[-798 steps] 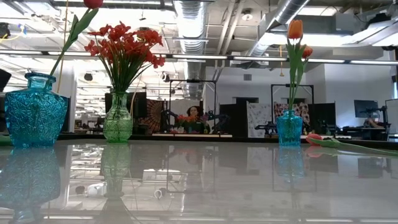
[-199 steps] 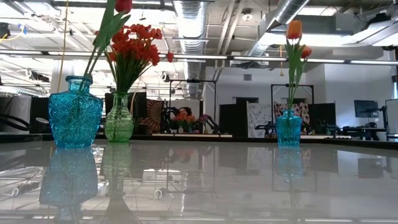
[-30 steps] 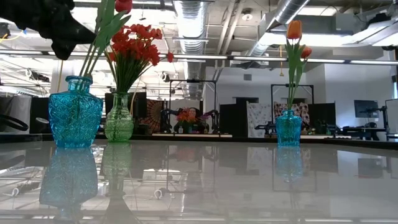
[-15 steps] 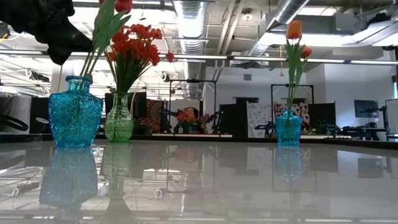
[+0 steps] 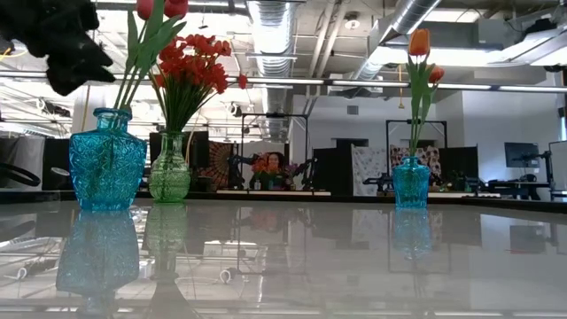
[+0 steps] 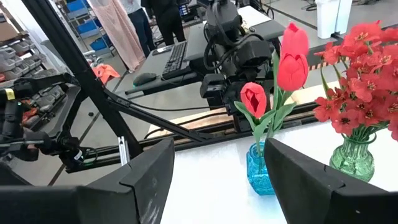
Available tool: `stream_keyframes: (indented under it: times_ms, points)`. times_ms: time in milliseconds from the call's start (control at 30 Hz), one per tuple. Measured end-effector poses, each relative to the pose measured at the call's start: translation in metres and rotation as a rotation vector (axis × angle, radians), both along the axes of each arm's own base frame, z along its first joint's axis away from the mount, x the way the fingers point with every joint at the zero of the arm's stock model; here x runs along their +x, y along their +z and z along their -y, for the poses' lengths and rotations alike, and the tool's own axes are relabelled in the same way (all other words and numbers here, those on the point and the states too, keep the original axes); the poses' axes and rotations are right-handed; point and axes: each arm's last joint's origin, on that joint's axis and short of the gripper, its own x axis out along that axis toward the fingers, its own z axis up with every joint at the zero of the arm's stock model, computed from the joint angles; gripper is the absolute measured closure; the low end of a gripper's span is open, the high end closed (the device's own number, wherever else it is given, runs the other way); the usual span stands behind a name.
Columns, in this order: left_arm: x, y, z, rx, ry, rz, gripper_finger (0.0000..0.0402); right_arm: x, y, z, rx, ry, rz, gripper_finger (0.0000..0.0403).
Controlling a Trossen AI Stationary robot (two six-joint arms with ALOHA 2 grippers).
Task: Sort flowers into vase by color
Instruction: Return to Home Position
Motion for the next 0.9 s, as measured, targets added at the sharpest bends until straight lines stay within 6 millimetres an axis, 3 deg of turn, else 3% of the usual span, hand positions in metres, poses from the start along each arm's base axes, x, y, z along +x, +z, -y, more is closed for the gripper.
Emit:
stream_keyframes:
  times_ms: [433,900]
  points:
    - [-0.008,-0.004,0.007,-0.352,-0.060,-0.114,0.0266,0.000,0.000,0.007,-0.002,-0.020,-0.002,0.0126]
    - [0.004,0.001,0.015,-0.516,-0.304,-0.125,0.0266,-0.009,0.000,0.010,-0.013,-0.025,-0.058,0.0126]
